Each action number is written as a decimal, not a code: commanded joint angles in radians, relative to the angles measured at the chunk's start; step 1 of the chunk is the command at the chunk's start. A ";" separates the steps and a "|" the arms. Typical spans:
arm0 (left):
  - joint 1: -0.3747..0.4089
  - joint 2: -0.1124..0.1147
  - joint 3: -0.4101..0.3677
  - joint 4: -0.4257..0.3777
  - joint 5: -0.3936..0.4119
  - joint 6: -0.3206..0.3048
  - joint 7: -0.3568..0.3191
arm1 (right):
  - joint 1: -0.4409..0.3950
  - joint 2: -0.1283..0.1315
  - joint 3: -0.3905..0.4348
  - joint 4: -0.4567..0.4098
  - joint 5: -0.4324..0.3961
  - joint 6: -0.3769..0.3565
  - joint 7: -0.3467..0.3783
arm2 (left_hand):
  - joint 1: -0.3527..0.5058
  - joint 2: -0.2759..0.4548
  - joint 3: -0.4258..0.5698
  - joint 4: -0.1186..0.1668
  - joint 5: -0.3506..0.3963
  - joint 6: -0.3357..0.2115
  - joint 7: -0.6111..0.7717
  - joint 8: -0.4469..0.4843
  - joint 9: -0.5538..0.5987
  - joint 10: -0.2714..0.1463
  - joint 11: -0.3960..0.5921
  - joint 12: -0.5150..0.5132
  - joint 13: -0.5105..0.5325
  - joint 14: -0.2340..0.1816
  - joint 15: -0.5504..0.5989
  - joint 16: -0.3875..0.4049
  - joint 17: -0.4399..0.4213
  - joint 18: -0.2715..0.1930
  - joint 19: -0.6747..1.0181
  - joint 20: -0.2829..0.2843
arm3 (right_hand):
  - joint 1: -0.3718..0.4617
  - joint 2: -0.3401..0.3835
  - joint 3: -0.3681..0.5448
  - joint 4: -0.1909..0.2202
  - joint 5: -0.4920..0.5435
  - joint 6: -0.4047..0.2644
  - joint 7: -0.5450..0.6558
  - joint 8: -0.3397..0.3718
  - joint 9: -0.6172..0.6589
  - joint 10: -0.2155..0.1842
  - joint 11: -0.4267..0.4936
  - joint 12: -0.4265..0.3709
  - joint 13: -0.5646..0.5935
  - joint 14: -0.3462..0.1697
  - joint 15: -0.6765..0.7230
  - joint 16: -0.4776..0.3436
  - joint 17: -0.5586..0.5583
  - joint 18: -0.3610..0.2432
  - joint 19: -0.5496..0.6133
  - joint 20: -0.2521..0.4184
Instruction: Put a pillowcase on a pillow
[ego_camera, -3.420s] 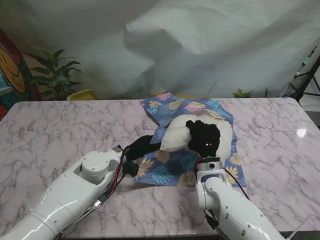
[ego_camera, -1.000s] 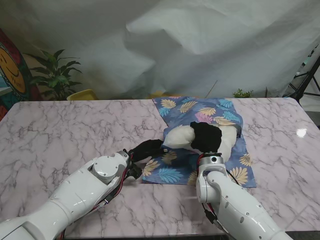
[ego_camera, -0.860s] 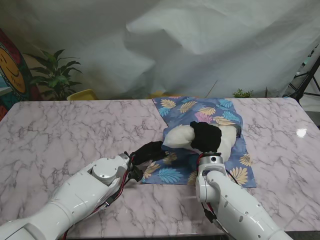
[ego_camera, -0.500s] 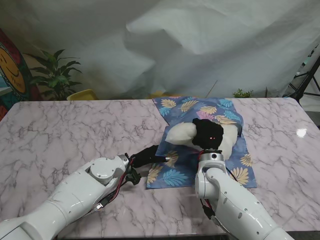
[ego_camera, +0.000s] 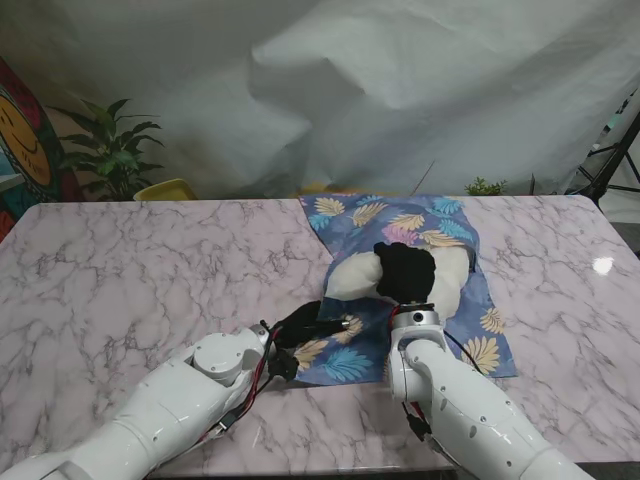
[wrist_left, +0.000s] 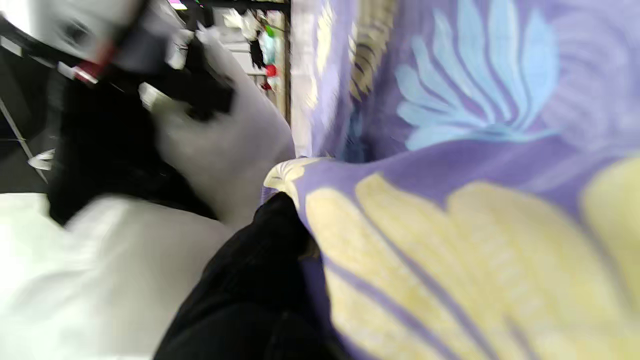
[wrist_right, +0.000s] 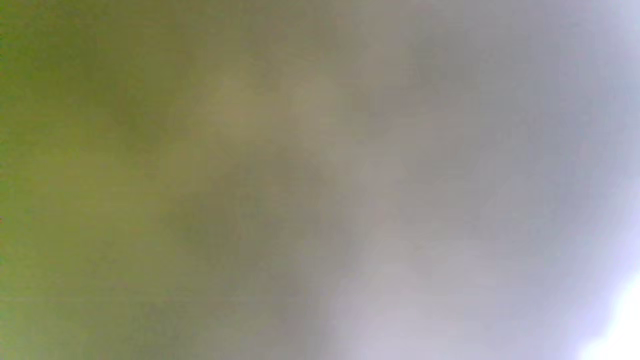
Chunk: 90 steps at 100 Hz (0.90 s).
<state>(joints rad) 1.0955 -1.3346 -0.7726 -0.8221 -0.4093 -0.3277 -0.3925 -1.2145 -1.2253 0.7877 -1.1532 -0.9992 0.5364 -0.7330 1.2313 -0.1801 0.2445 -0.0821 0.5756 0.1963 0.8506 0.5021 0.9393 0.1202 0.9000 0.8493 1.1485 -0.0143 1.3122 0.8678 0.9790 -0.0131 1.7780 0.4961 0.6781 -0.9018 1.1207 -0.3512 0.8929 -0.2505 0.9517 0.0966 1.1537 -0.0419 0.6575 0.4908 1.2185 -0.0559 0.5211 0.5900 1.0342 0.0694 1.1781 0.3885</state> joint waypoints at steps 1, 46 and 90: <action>0.046 0.034 -0.010 -0.056 -0.031 -0.003 -0.035 | 0.022 0.008 0.026 0.023 0.010 0.021 -0.008 | 0.060 0.028 -0.005 -0.019 0.029 -0.075 0.141 0.059 0.044 0.005 0.060 0.026 0.069 -0.039 0.081 0.020 0.110 -0.167 0.184 -0.028 | 0.116 0.137 0.176 0.068 0.079 -0.030 0.108 0.021 0.063 0.027 0.088 0.033 0.108 -0.066 0.476 0.067 0.109 -0.284 0.444 0.118; 0.175 0.119 -0.098 -0.259 -0.159 0.015 -0.201 | 0.036 -0.044 0.067 0.090 0.055 0.158 -0.126 | 0.060 -0.001 0.029 -0.028 0.050 -0.053 0.144 0.064 0.068 0.024 0.062 0.030 0.114 -0.041 0.067 0.019 0.114 -0.174 0.204 -0.006 | 0.124 0.142 0.167 0.070 0.079 -0.023 0.105 0.021 0.058 0.033 0.090 0.030 0.108 -0.055 0.536 0.091 0.119 -0.288 0.489 0.141; 0.224 0.128 -0.138 -0.352 -0.201 0.020 -0.179 | 0.054 0.032 -0.093 0.083 0.022 0.038 0.177 | 0.060 0.002 0.030 -0.029 0.049 -0.041 0.134 0.062 0.065 0.026 0.057 0.029 0.117 -0.038 0.062 0.021 0.114 -0.173 0.200 0.006 | -0.176 0.128 0.094 0.032 -0.099 -0.102 0.154 -0.035 -0.012 -0.028 0.065 -0.008 0.106 -0.106 0.382 0.029 0.096 -0.264 0.391 0.087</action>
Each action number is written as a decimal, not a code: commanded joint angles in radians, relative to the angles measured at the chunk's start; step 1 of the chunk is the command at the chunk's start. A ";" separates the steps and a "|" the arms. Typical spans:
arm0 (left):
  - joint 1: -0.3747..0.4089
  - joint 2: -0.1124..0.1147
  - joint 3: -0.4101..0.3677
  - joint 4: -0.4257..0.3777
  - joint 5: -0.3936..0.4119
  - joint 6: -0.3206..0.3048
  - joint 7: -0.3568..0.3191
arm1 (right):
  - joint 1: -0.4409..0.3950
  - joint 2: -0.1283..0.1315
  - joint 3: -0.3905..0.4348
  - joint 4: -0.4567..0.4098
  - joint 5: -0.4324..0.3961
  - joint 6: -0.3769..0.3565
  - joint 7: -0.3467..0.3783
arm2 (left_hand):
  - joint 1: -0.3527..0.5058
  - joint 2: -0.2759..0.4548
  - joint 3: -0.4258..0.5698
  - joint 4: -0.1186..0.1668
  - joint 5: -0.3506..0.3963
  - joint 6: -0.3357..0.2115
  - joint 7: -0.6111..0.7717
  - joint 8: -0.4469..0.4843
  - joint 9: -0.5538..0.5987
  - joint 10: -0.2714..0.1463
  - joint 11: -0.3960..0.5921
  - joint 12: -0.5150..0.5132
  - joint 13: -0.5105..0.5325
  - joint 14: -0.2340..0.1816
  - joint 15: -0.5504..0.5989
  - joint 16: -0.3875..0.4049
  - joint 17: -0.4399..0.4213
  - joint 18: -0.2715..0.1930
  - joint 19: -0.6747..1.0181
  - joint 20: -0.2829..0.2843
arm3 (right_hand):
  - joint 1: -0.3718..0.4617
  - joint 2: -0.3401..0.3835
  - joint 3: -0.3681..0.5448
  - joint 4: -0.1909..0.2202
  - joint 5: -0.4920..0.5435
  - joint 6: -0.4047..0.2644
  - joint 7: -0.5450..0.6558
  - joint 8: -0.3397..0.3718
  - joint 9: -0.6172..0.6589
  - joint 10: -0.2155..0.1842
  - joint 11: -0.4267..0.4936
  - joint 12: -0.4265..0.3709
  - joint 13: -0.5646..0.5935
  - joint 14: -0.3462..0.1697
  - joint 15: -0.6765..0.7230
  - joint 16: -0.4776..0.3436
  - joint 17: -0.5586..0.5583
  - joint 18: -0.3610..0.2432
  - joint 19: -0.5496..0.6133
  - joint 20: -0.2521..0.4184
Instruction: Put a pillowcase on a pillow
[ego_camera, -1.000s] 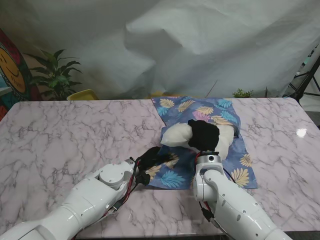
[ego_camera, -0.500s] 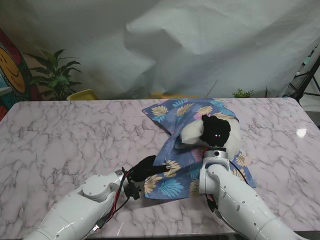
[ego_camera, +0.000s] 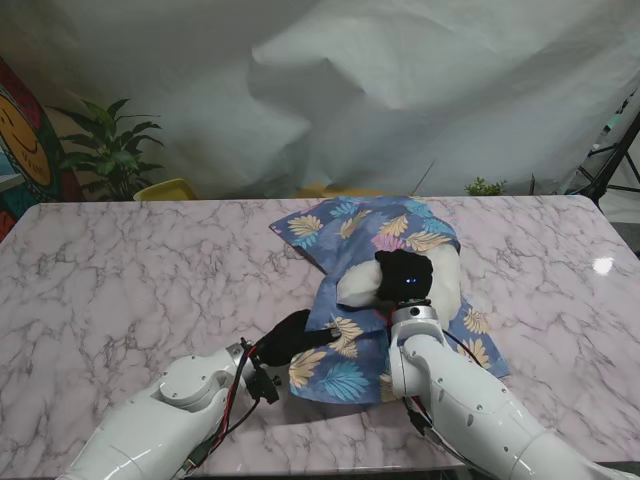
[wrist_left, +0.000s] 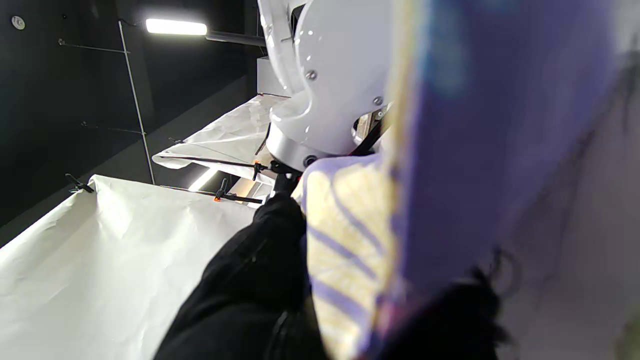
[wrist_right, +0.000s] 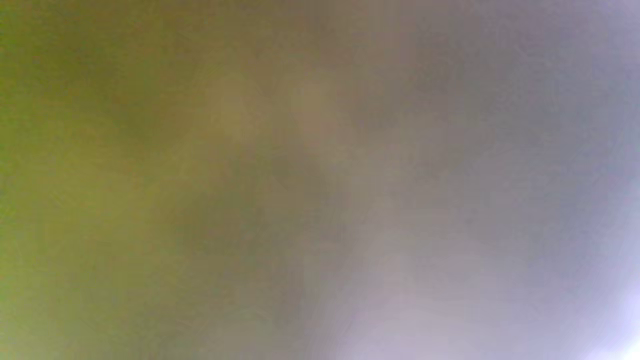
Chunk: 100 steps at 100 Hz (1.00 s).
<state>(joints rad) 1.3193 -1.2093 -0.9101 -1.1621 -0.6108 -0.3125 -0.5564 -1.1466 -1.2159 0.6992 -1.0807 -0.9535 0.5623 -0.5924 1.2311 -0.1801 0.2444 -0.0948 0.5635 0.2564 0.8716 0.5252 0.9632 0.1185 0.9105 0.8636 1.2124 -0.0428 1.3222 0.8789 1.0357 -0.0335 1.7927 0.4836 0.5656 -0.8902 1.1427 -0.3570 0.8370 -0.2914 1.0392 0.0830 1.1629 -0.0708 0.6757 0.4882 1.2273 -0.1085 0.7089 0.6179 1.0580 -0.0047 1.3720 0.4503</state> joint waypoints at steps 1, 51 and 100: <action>0.000 0.003 -0.001 -0.012 0.001 0.006 -0.015 | -0.016 0.026 -0.005 0.006 -0.027 0.010 0.046 | 0.060 0.003 0.030 -0.016 0.060 -0.100 0.113 0.039 0.041 0.028 0.046 0.014 0.053 -0.010 0.052 0.010 0.058 -0.153 0.185 0.019 | -0.080 0.117 0.062 0.032 -0.056 -0.060 0.064 -0.021 -0.035 -0.002 0.049 -0.005 0.096 -0.053 0.168 -0.007 0.067 -0.176 0.177 0.016; -0.033 -0.010 0.012 0.053 0.003 0.044 -0.048 | -0.323 0.146 0.311 -0.486 -0.196 -0.130 0.572 | 0.060 0.010 0.029 -0.012 0.057 -0.090 0.100 0.034 0.035 0.036 0.046 0.013 0.047 0.000 0.054 0.013 0.058 -0.153 0.183 0.024 | -0.669 0.575 -0.517 0.183 -0.589 0.289 -0.507 0.149 -0.879 0.171 -0.073 -0.154 -0.740 0.198 -0.465 -0.326 -0.854 0.334 -0.490 -0.157; -0.037 0.000 0.021 0.056 0.027 0.051 -0.065 | -0.477 0.137 0.427 -0.681 -0.213 -0.182 0.527 | 0.060 0.013 0.025 -0.011 0.055 -0.089 0.096 0.034 0.034 0.038 0.048 0.011 0.042 -0.002 0.059 0.012 0.058 -0.152 0.181 0.027 | -0.770 0.603 -0.490 0.167 -0.686 0.400 -1.049 0.131 -1.016 0.256 -0.503 -0.259 -1.011 0.290 -0.573 -0.424 -1.035 0.421 -0.608 -0.295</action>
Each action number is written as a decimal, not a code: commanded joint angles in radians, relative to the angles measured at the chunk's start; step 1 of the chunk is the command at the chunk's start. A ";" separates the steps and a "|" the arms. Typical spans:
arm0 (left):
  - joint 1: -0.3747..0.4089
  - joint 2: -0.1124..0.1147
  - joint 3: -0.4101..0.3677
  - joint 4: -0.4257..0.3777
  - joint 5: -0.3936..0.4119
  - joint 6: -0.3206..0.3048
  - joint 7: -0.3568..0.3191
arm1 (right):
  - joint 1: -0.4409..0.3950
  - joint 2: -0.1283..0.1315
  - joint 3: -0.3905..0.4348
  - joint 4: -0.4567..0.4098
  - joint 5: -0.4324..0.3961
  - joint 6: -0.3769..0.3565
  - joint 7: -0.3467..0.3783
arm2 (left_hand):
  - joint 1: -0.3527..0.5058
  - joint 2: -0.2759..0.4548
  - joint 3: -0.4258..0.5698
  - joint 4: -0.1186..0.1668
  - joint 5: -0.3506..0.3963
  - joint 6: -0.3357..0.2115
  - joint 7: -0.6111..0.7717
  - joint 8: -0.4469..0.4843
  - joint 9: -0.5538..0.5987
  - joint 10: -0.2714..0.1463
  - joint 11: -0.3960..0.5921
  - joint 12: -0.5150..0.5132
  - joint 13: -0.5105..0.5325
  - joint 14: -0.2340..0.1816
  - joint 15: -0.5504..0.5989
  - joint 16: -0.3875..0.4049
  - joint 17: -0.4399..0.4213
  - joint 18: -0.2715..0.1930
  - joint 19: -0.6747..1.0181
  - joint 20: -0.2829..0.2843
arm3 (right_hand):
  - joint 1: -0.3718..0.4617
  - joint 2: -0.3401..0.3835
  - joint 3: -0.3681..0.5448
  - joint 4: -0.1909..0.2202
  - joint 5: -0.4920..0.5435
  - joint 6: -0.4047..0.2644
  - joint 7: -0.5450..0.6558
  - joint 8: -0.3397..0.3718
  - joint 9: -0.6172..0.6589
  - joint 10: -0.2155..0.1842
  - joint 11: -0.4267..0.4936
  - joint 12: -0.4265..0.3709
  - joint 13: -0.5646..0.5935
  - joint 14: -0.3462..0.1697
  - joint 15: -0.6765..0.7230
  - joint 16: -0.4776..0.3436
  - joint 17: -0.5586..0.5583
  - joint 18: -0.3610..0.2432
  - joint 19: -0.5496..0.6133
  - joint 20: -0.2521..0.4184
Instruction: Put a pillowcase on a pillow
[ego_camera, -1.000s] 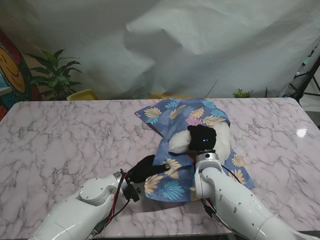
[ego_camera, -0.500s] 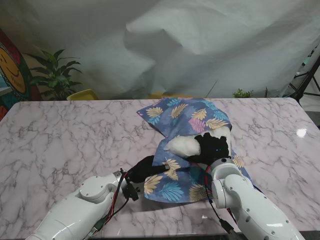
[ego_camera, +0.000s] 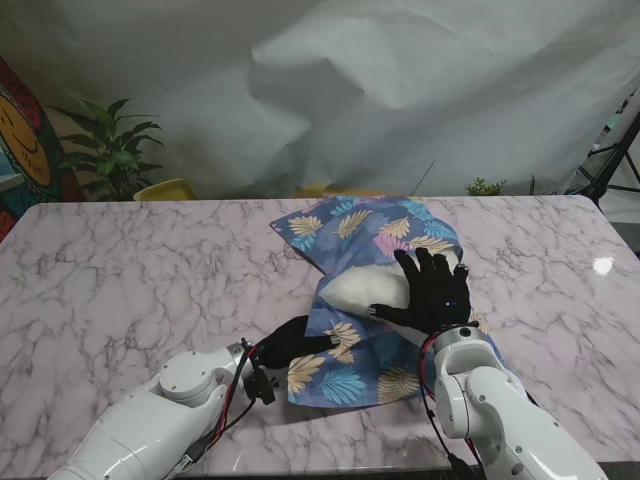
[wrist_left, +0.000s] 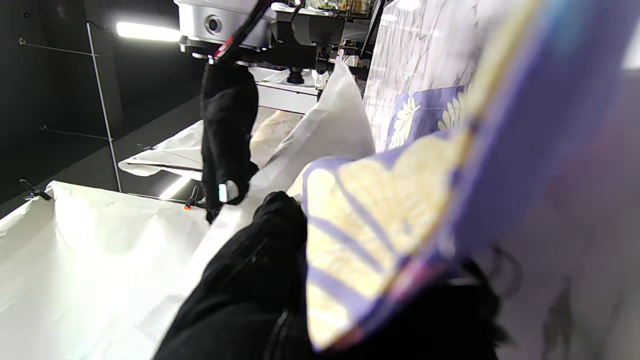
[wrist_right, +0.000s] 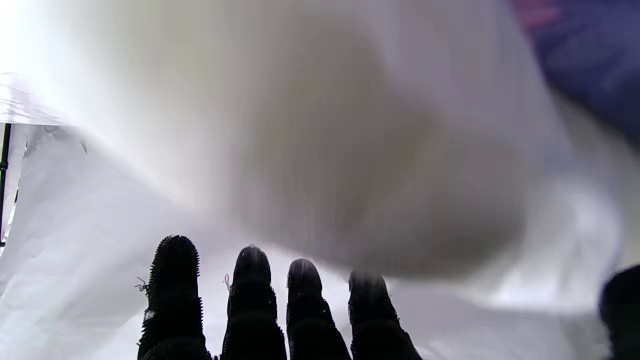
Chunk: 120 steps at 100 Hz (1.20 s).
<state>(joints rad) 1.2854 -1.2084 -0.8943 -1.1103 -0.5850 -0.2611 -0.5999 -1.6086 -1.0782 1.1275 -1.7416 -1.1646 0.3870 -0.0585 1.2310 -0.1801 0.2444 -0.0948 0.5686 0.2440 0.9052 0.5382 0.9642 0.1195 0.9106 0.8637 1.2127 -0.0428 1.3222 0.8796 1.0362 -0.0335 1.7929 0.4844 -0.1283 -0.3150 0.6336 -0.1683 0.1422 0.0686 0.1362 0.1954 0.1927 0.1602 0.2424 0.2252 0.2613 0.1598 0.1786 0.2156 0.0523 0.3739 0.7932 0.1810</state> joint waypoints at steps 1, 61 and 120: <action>-0.003 -0.001 0.006 0.004 0.001 0.000 -0.022 | -0.018 -0.001 0.000 -0.023 -0.001 -0.008 -0.009 | 0.060 0.013 0.026 -0.010 0.049 -0.077 0.062 0.021 0.033 0.037 0.048 0.011 0.042 -0.002 0.059 0.011 0.057 -0.152 0.181 0.026 | -0.074 0.026 0.020 -0.021 0.009 0.040 -0.151 0.020 -0.047 0.026 -0.073 0.005 -0.045 0.022 -0.043 -0.022 -0.030 0.041 -0.030 -0.026; 0.002 0.000 -0.003 -0.007 0.000 0.016 -0.019 | 0.066 0.003 -0.142 0.139 0.035 -0.034 -0.054 | 0.060 0.018 0.022 -0.008 0.047 -0.075 0.057 0.020 0.029 0.039 0.046 0.008 0.041 0.000 0.060 0.007 0.056 -0.144 0.178 0.026 | 0.707 -0.246 -0.184 0.052 0.233 -0.372 0.813 0.417 0.424 -0.238 0.601 0.302 0.716 -0.223 0.321 0.231 0.651 -0.146 0.399 0.224; 0.037 0.013 -0.016 -0.072 -0.044 -0.013 -0.045 | 0.441 -0.070 -0.384 0.612 0.310 -0.067 -0.207 | 0.060 0.019 0.025 -0.006 0.047 -0.073 0.054 0.022 0.028 0.043 0.049 0.008 0.034 0.005 0.066 0.008 0.055 -0.127 0.173 0.022 | 0.838 -0.481 0.590 -0.107 0.819 -0.405 1.016 -0.114 1.048 -0.167 0.478 0.271 1.063 -0.312 1.062 0.593 1.150 -0.834 1.032 0.556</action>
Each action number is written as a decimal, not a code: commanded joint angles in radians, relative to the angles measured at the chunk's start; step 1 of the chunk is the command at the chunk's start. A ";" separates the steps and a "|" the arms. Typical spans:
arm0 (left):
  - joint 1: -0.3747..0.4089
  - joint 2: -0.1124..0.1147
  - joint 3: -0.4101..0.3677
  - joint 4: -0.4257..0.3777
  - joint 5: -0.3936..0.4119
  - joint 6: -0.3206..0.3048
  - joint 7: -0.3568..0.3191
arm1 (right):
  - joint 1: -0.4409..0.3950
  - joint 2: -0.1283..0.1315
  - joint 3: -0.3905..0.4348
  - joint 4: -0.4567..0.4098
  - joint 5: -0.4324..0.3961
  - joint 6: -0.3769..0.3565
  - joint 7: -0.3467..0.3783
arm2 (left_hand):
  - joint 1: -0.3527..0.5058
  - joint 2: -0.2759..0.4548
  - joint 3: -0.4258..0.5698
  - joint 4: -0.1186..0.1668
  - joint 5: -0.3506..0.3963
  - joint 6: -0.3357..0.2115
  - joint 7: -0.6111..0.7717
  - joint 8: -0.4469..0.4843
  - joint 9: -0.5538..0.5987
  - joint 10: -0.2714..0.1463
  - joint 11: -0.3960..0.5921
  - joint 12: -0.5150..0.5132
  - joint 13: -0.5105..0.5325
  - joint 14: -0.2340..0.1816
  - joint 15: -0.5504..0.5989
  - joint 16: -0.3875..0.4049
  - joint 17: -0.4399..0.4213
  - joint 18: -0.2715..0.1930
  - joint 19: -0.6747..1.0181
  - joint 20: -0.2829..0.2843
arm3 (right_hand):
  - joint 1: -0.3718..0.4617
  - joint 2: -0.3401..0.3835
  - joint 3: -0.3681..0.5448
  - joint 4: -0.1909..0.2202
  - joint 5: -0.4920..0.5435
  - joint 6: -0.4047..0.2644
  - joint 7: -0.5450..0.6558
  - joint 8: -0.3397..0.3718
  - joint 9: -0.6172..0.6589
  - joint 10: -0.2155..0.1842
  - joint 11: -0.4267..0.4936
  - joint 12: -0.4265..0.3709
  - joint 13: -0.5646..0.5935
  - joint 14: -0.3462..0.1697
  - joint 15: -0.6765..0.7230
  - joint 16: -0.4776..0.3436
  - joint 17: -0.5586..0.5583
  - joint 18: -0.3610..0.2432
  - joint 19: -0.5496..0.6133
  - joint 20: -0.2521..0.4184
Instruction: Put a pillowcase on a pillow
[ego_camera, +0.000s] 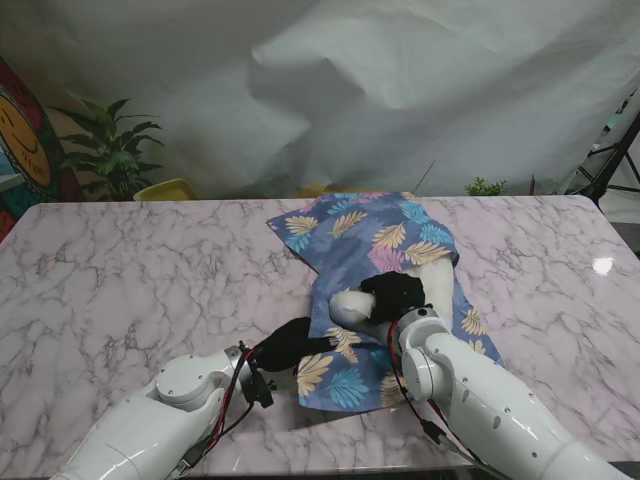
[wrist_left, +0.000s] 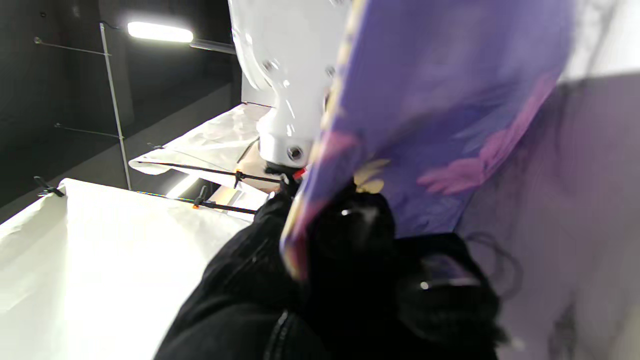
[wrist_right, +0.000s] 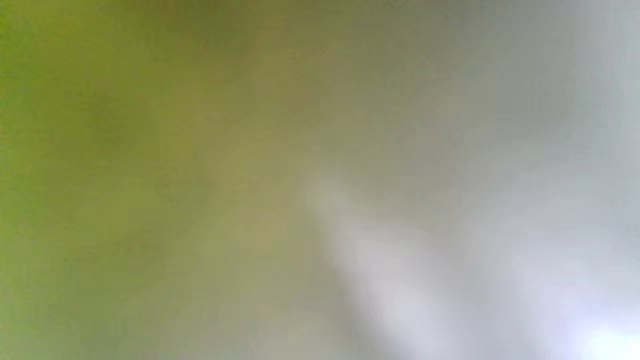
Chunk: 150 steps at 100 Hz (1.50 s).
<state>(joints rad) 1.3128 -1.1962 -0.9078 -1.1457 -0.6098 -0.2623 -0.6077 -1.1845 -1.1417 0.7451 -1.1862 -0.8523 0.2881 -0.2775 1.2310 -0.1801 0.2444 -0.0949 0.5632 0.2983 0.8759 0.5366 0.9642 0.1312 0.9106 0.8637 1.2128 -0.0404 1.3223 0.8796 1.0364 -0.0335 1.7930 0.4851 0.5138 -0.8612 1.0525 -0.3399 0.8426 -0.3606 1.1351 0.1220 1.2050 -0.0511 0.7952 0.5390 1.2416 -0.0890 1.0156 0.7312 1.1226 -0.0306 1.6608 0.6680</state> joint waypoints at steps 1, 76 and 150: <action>0.011 0.001 -0.002 -0.039 -0.021 -0.014 -0.039 | 0.024 -0.009 -0.007 0.067 -0.001 0.037 0.005 | 0.060 0.018 0.025 -0.006 0.053 -0.127 0.084 0.024 0.028 0.031 0.049 0.008 0.034 0.003 0.065 0.007 0.055 -0.126 0.173 0.022 | 0.197 0.065 0.172 0.064 0.121 0.027 0.016 -0.045 0.038 0.046 -0.076 -0.045 0.083 -0.065 0.235 0.081 0.082 -0.439 0.172 0.076; -0.058 0.046 0.025 -0.005 -0.012 -0.050 -0.259 | -0.018 -0.006 0.044 0.088 -0.079 -0.075 -0.207 | -0.080 0.133 -0.263 0.061 -0.103 -0.125 -0.210 -0.044 -0.249 0.019 -0.234 -0.157 -0.482 0.248 -0.276 0.046 -0.498 0.062 -0.177 0.195 | 0.162 0.077 0.170 0.059 0.130 -0.095 0.002 0.001 0.035 -0.038 -0.092 -0.045 0.085 -0.114 0.241 0.058 0.078 -0.389 0.156 0.048; -0.043 0.041 -0.055 -0.168 0.251 -0.229 0.252 | -0.036 0.046 -0.009 0.135 -0.165 -0.279 -0.233 | -0.195 0.250 -0.275 0.051 0.019 -0.206 -0.281 -0.046 -0.280 -0.001 -0.419 -0.280 -0.633 0.270 -0.639 -0.125 -0.761 0.135 -0.485 0.166 | 0.067 0.051 0.223 0.034 0.118 -0.216 -0.012 0.010 0.007 -0.130 -0.144 -0.031 0.084 -0.121 -0.131 -0.077 -0.038 -0.179 -0.109 -0.100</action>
<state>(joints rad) 1.3132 -1.1371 -0.9771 -1.3531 -0.3467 -0.5116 -0.3039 -1.1827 -1.1049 0.7439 -1.0594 -1.0025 0.0128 -0.5146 0.9674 0.0539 -0.0104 -0.0608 0.6420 0.1394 0.6361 0.5094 0.7618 0.1638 0.5489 0.6201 0.6443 0.2172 0.7760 0.7982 0.3861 0.1229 1.4295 0.6829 0.5432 -0.8710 1.1132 -0.3498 0.8816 -0.3487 1.0898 0.1006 1.2127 -0.0905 0.6771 0.5020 1.2417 -0.1119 1.0096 0.7309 1.1214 -0.0570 1.6263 0.6130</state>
